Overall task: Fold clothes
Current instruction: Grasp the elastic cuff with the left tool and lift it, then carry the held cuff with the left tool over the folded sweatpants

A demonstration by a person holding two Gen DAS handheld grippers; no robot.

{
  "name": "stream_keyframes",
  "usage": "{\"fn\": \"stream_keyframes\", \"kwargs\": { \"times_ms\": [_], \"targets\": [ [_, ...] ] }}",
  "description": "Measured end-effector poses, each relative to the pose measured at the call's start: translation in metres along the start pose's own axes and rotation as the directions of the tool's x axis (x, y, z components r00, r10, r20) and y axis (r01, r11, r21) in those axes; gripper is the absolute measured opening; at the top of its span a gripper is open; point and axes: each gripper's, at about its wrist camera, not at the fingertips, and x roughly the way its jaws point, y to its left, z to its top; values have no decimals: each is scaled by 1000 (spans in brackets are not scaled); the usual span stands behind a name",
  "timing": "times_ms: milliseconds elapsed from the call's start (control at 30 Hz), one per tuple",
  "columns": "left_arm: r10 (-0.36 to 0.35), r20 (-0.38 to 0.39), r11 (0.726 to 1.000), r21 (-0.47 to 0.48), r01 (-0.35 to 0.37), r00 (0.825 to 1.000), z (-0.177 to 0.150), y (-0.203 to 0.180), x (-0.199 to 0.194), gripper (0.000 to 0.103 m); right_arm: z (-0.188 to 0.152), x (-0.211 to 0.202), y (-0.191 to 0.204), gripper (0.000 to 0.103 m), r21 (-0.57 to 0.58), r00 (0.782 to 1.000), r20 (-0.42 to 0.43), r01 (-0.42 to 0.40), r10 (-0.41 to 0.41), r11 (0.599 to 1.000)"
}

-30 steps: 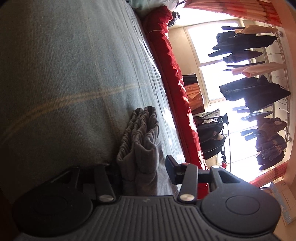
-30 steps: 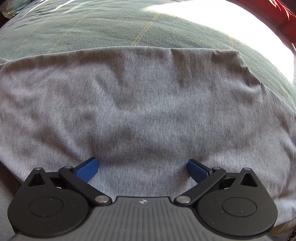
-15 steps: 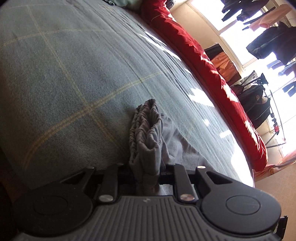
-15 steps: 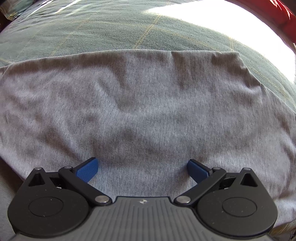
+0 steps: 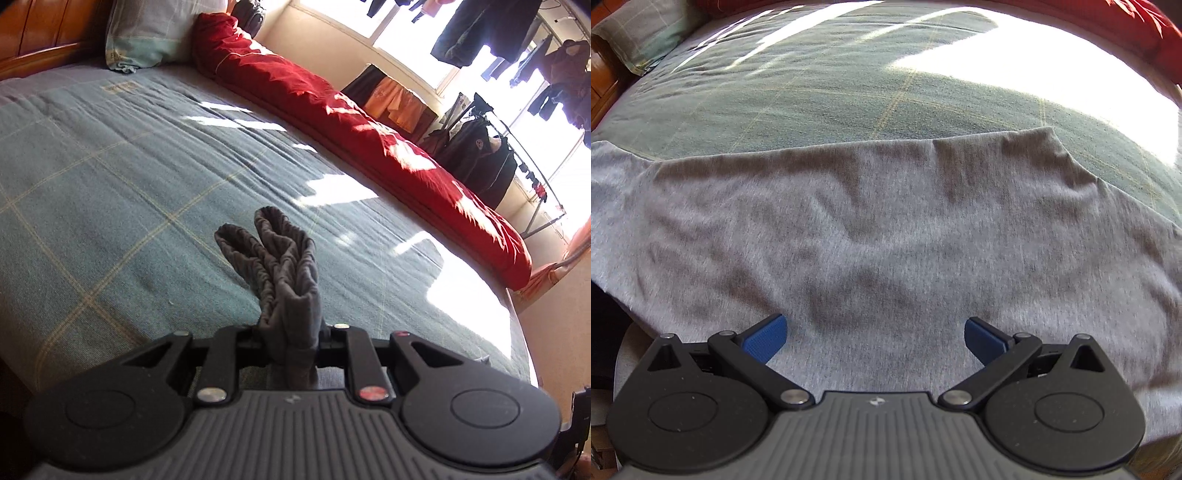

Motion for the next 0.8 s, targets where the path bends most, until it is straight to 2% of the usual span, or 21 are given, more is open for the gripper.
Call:
{"fn": "stream_keyframes", "kwargs": {
  "times_ms": [433,800],
  "targets": [
    [-73,-63,987,138,81,995,-4,-82,13,17,-6,-14,-13,103,48,998,54,-47,45,998],
    [-125,-170,959,230,162,978,-27,-140,50,17,-7,-16,-21,103,82,996,66,-59,54,995]
  ]
}}
